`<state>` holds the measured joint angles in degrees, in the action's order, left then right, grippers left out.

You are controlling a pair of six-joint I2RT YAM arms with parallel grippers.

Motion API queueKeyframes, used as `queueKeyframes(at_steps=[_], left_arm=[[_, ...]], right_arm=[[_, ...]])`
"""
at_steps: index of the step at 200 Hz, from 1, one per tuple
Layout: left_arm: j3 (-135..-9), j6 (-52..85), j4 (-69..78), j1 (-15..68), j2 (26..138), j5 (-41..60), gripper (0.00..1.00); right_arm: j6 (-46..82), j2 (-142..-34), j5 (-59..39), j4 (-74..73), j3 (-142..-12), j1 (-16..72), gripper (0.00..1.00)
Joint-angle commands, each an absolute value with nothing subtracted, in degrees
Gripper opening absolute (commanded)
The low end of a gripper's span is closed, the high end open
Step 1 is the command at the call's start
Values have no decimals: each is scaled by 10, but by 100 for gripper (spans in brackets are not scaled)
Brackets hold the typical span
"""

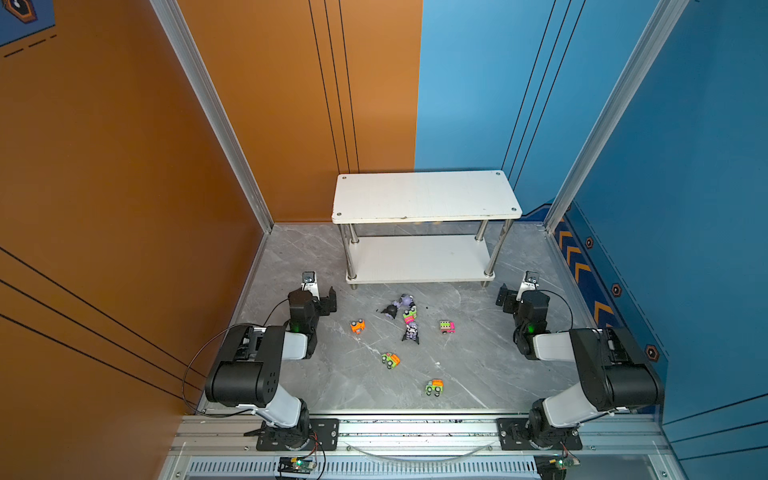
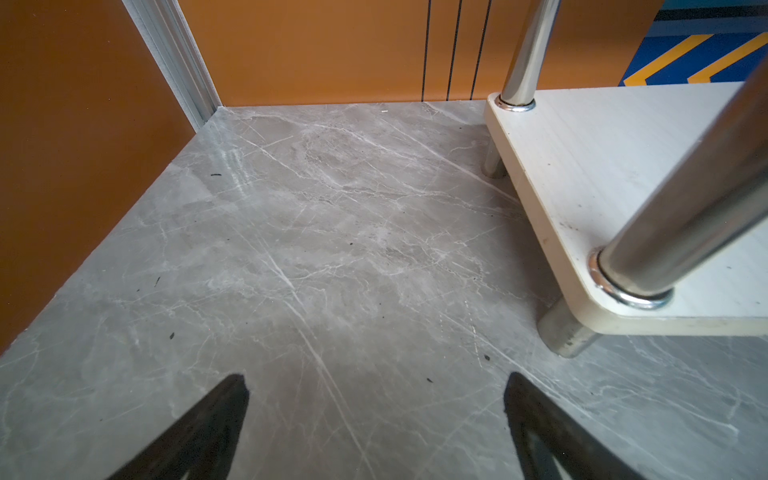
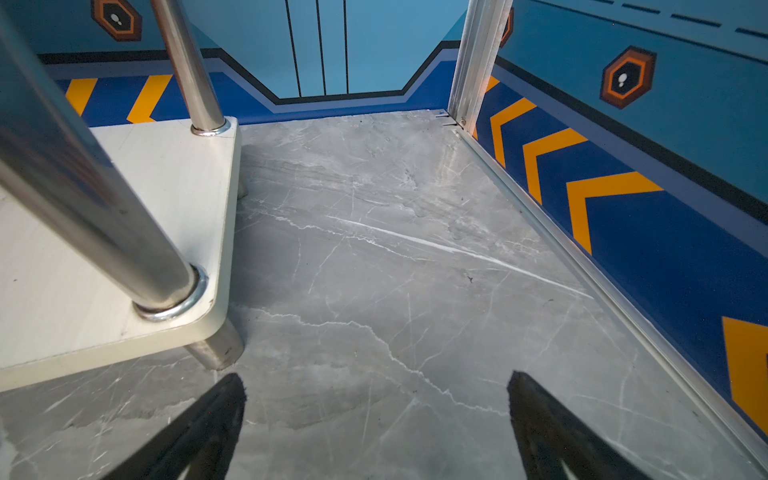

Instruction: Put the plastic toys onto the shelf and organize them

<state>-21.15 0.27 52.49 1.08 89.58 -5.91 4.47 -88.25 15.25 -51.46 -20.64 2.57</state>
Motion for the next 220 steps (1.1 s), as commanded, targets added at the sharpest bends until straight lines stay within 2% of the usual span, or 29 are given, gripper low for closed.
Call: queueKeyframes(at_steps=[1,11,18,24,33,49,71,78,88,116,137,154,170,173,175,184,200,220], left_arm=[[-217,-9,523,7,890,-28,98],[-211,-26,523,19,874,-27,98],[-200,-35,522,35,850,-64,98],[-193,-39,521,50,827,-105,98],[-183,-45,513,71,789,-159,98],[-187,-42,468,104,725,-261,98],[-217,62,399,125,671,-443,98],[-236,116,342,128,657,-507,98],[-273,192,218,126,637,-549,98],[-355,319,-12,117,612,-531,98],[-365,306,-21,113,595,-466,98],[-359,294,1,100,580,-354,100],[-356,311,9,92,575,-277,90],[-356,312,12,92,576,-265,88],[-356,313,13,93,576,-258,88],[-355,322,18,95,577,-228,77],[-351,323,28,111,580,-198,63],[-348,322,28,138,581,-187,46]], right_arm=[[53,-873,168,-522,-203,29,100],[46,-848,195,-519,-192,41,100],[38,-831,197,-534,-179,48,100],[32,-812,251,-534,-174,66,100],[30,-770,318,-493,-176,90,100],[58,-696,345,-382,-200,104,100],[153,-629,351,-228,-239,112,100],[175,-608,360,-179,-248,122,100],[197,-580,359,-138,-248,136,100],[276,-521,381,-2,-260,166,100],[286,-515,373,69,-278,176,100],[270,-529,328,95,-299,176,100],[245,-556,257,87,-317,173,81],[244,-563,247,88,-323,173,73],[244,-566,245,89,-325,173,72],[247,-584,229,86,-336,172,61],[256,-609,206,65,-345,172,53],[263,-634,185,44,-353,178,51]])
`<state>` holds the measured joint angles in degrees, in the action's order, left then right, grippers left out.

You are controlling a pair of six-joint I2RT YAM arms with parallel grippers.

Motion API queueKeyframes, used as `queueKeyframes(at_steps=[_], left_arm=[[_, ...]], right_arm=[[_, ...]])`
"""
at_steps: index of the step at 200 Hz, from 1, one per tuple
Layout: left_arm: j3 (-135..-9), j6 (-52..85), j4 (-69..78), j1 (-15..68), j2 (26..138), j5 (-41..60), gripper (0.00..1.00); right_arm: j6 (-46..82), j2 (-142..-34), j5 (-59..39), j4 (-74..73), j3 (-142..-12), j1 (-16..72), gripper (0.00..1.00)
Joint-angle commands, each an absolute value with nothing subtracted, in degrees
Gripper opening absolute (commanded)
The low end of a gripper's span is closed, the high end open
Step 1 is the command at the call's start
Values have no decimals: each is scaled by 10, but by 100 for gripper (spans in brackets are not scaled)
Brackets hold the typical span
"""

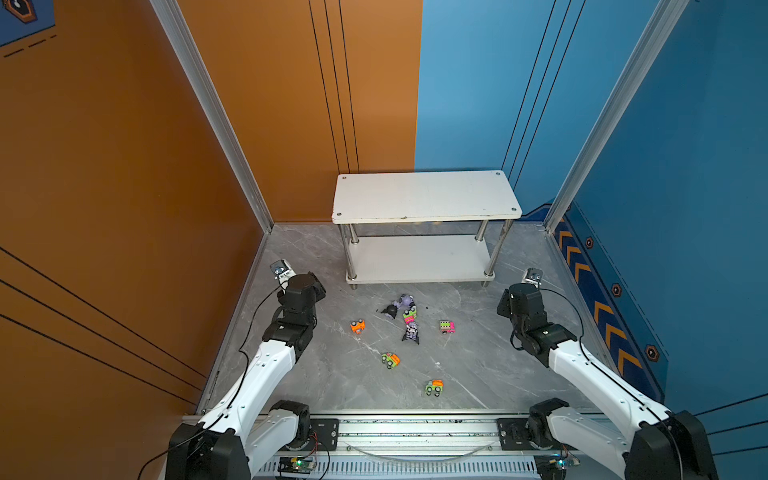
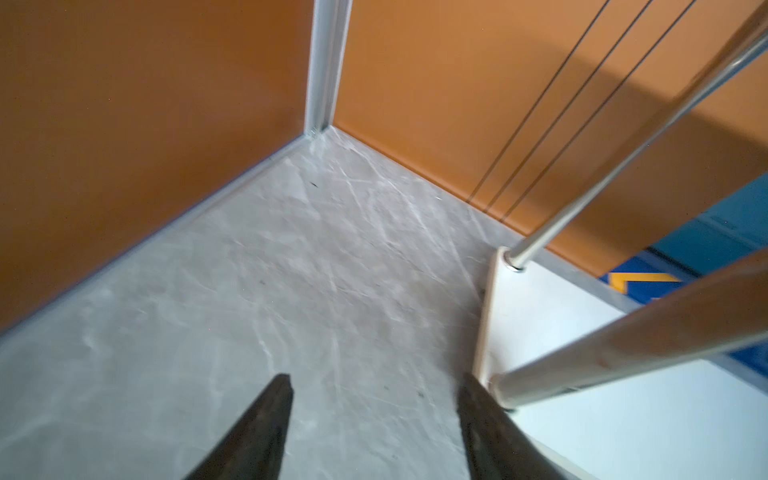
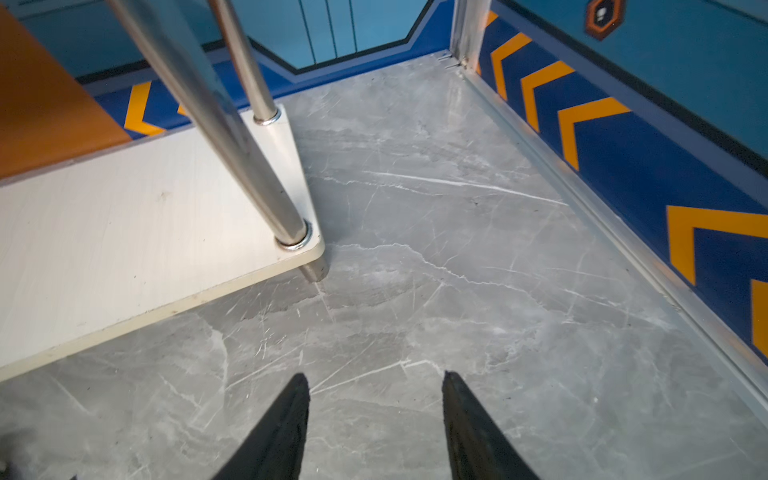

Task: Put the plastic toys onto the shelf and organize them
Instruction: 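Move both grippers forward toward the toy pile in front of the shelf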

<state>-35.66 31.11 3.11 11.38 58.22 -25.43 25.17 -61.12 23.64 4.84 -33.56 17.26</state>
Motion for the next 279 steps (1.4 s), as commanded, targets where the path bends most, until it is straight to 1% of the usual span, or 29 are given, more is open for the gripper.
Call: queueKeyframes(at_steps=[1,14,47,52,55,57,59,63,73,85,91,106,134,149,165,190,201,206,213,227,232,236,279], left_arm=[[-347,321,29,140,581,-186,44],[-345,321,31,159,584,-175,36],[-359,319,6,209,610,-161,6],[-364,320,-5,214,613,-165,3],[-366,321,-9,218,615,-167,2],[-368,321,-12,219,615,-167,2],[-369,322,-15,221,616,-168,2],[-369,323,-16,225,617,-167,1],[-368,326,-14,235,620,-168,1],[-363,331,-2,247,628,-166,1],[-365,331,0,255,633,-166,1],[-370,327,5,279,649,-179,2],[-401,269,10,342,688,-210,2],[-421,253,13,369,705,-205,3],[-431,246,42,382,721,-173,6],[-437,257,99,405,751,-155,11],[-444,258,121,421,773,-148,14],[-449,257,126,429,783,-147,15],[-458,256,127,442,800,-151,15],[-475,253,126,463,832,-153,14],[-479,253,127,469,840,-154,14],[-482,255,126,473,847,-154,14],[-497,275,133,491,890,-143,14]], right_arm=[[263,-636,185,44,-353,179,51],[260,-651,184,43,-358,192,52],[246,-675,168,54,-369,234,49],[243,-678,167,59,-373,241,49],[241,-681,166,62,-375,248,46],[238,-683,162,63,-377,251,38],[234,-685,156,64,-379,253,33],[229,-691,143,68,-383,258,29],[226,-708,130,91,-400,271,20],[220,-727,134,102,-414,296,5],[215,-734,136,103,-418,309,0],[205,-756,126,109,-434,337,0],[197,-796,117,139,-471,383,0],[195,-801,103,138,-473,397,0],[196,-800,89,147,-477,417,7],[198,-792,82,179,-485,418,23],[198,-791,78,192,-486,416,25],[198,-791,71,194,-485,413,24],[198,-793,59,195,-482,409,13],[202,-797,32,201,-479,405,0],[204,-798,26,204,-478,405,0],[206,-798,23,206,-477,388,0],[228,-788,2,187,-466,358,0]])
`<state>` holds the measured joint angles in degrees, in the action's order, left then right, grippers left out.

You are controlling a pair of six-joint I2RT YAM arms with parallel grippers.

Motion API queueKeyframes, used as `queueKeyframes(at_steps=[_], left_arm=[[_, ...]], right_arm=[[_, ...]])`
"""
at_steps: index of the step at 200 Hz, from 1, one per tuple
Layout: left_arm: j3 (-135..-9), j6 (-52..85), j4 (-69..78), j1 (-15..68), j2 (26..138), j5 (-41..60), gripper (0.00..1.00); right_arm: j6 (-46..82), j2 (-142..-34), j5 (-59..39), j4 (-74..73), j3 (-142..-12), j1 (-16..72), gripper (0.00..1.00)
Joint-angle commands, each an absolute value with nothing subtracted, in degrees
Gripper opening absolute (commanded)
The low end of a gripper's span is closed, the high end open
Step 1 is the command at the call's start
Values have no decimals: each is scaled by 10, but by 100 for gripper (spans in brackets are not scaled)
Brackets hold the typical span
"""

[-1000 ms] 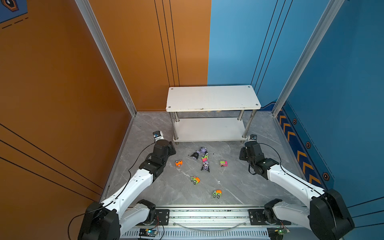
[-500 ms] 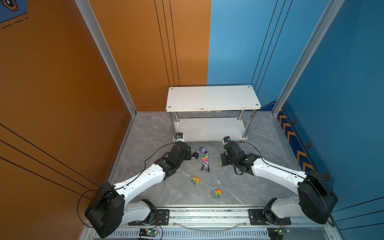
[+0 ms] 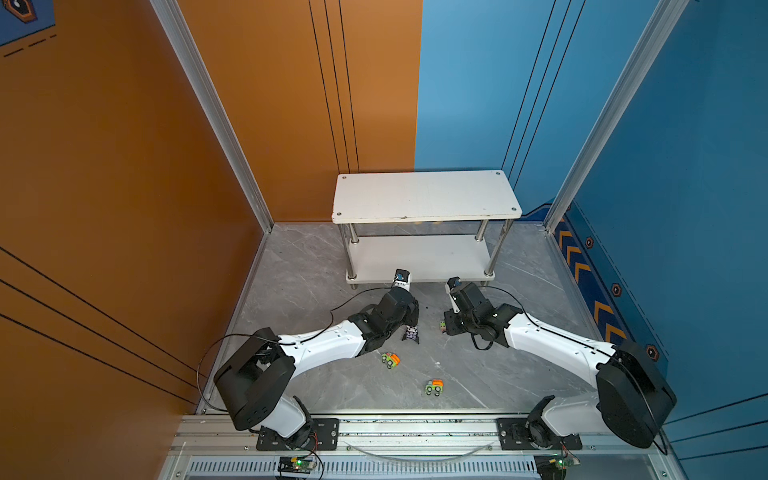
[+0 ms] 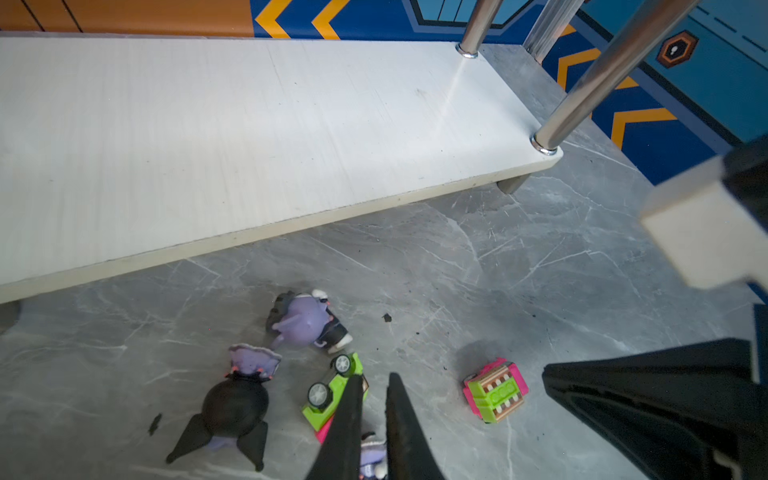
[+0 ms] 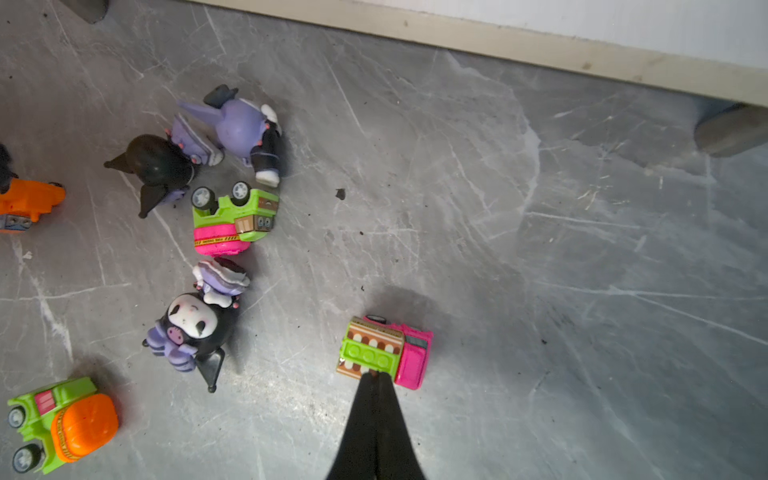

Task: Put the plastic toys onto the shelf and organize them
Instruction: 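Move both grippers forward toward the toy pile in front of the shelf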

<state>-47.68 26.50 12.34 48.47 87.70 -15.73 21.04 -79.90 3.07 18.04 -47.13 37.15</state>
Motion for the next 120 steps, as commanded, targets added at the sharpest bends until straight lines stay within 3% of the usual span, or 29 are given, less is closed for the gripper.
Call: queueKeyframes(at_steps=[1,56,64,80,88,103,120], left_arm=[[-497,275,133,491,890,-142,14],[-510,277,133,500,914,-131,15],[-513,274,133,500,915,-129,15],[-517,274,132,496,917,-125,15],[-518,275,132,495,918,-124,16],[-519,276,132,492,915,-125,16],[-519,275,127,489,911,-130,17]], right_arm=[[228,-788,2,187,-466,357,0],[224,-812,-39,182,-465,347,0],[218,-812,-38,188,-465,348,10],[208,-806,-35,203,-463,348,48],[207,-802,-29,210,-462,347,60],[210,-792,-5,219,-455,349,73],[210,-790,13,225,-450,349,79]])
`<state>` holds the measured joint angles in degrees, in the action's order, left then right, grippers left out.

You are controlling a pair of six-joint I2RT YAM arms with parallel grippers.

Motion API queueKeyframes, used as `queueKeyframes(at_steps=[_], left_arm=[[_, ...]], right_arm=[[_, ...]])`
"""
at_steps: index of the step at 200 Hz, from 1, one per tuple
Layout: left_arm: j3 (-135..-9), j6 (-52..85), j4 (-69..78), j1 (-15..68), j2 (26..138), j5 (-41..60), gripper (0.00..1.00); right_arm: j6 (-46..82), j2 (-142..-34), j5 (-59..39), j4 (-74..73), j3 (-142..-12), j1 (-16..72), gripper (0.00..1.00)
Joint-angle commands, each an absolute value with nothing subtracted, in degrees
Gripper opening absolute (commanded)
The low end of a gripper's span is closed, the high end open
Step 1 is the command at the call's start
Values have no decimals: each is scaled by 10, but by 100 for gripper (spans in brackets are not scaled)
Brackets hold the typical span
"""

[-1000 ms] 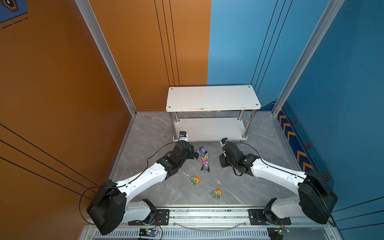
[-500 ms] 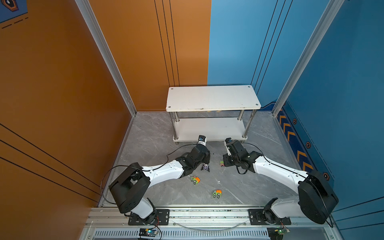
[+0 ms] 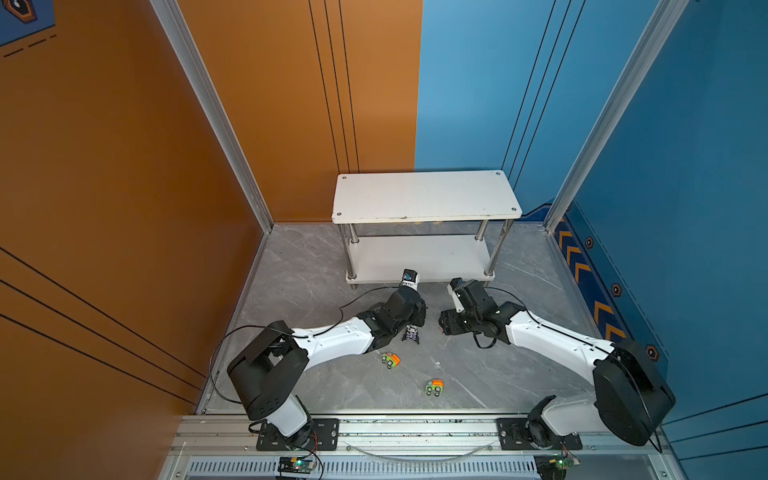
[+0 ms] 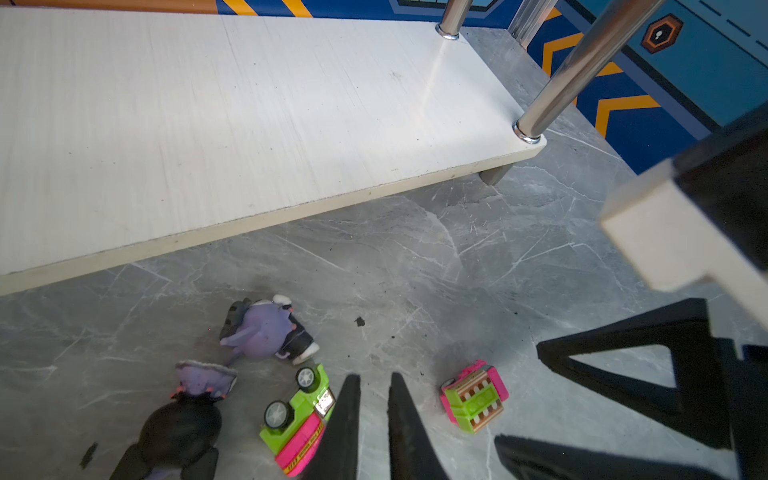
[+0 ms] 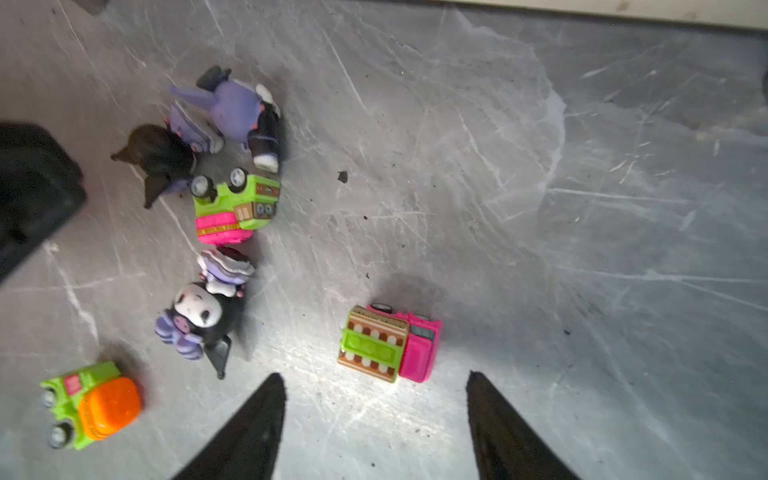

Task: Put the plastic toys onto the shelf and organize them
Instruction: 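Move both grippers forward toward the toy pile in front of the shelf, then lower the right gripper over the black Kuromi figure while left gripper hovers nearby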

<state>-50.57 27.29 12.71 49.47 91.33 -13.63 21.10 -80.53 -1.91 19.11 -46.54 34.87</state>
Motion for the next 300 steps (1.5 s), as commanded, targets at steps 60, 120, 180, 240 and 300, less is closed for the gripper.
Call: queueKeyframes(at_steps=[60,120,180,240,300], left_arm=[[-514,274,90,471,886,-167,17],[-494,314,29,429,866,-198,12],[-467,318,21,382,820,-197,13],[-454,310,16,359,788,-197,13],[-462,312,22,355,807,-171,13]], right_arm=[[196,-838,34,216,-493,397,70],[194,-912,-37,191,-564,470,62],[171,-991,-1,191,-639,542,53],[161,-1068,24,201,-705,583,14],[180,-1066,60,226,-688,553,13]])
